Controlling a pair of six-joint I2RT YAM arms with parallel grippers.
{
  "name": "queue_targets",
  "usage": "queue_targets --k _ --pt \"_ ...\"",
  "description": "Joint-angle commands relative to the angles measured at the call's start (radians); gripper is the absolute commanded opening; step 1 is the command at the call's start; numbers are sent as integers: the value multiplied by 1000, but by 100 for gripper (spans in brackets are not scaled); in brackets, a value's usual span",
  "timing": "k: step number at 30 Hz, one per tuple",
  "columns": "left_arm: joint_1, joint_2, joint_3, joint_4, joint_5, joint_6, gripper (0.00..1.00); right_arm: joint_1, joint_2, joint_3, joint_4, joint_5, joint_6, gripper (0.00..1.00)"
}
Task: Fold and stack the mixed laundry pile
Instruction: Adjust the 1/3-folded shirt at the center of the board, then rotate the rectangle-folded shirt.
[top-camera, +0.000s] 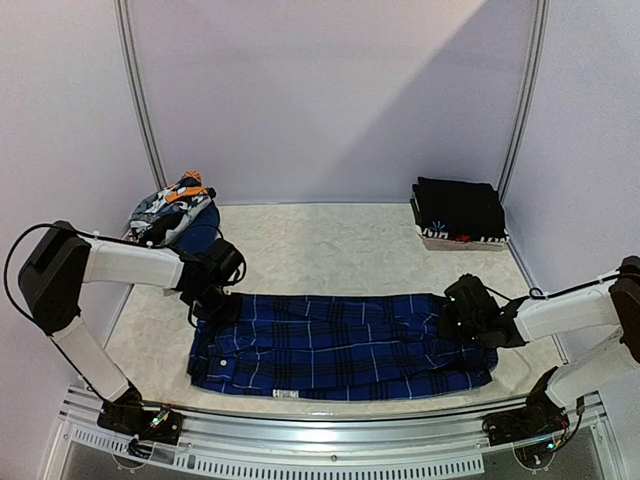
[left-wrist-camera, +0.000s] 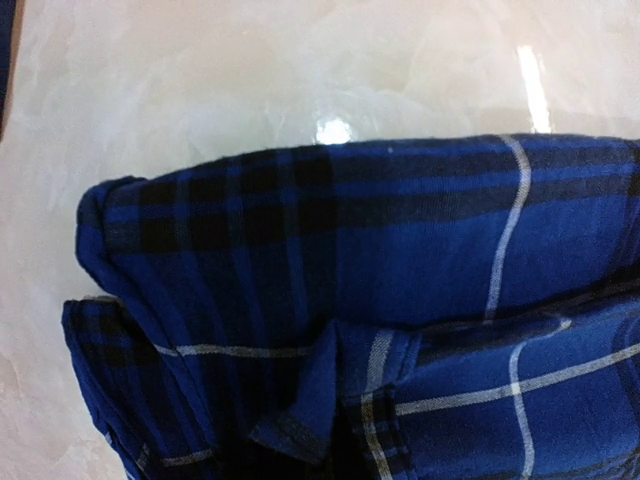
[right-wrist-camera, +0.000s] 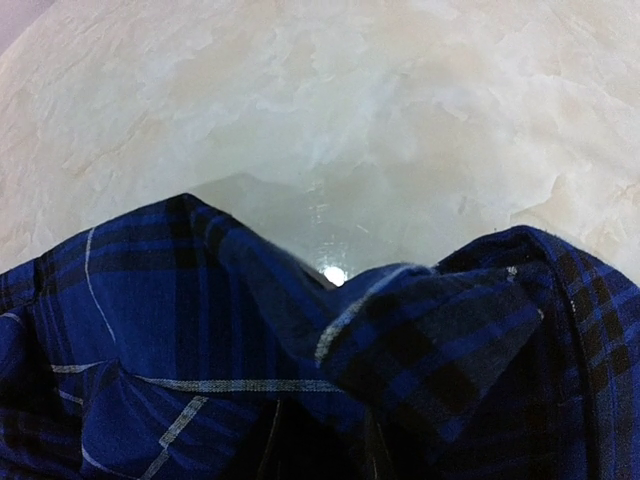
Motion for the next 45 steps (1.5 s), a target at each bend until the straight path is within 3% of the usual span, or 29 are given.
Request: queue_targets --k 1,9,12,16,19,24,27,32,45 --pt "21 52 9 -21 -56 -13 1 -3 26 -23 -28 40 33 27" --pt "21 7 -17 13 -52 -27 14 -3 63 -28 12 45 45 26" --pt "19 -40 -17 -3 -102 -23 28 -3 82 -26 30 36 48 25" --pt "9 -112 -11 -29 -176 -24 56 -3 107 -23 49 27 47 25" --pt "-39 -183 0 -42 -226 -1 64 -3 116 -23 55 26 48 24" --pt "-140 -200 30 43 -151 116 64 -2 129 3 60 23 39 24" --pt "-145 -137 60 102 -34 148 63 -11 167 67 47 -9 2 25" --pt "-162 -17 129 141 44 160 59 -36 264 163 43 -94 -39 25" --pt "-150 119 135 103 12 118 57 -163 580 464 45 -455 -160 23"
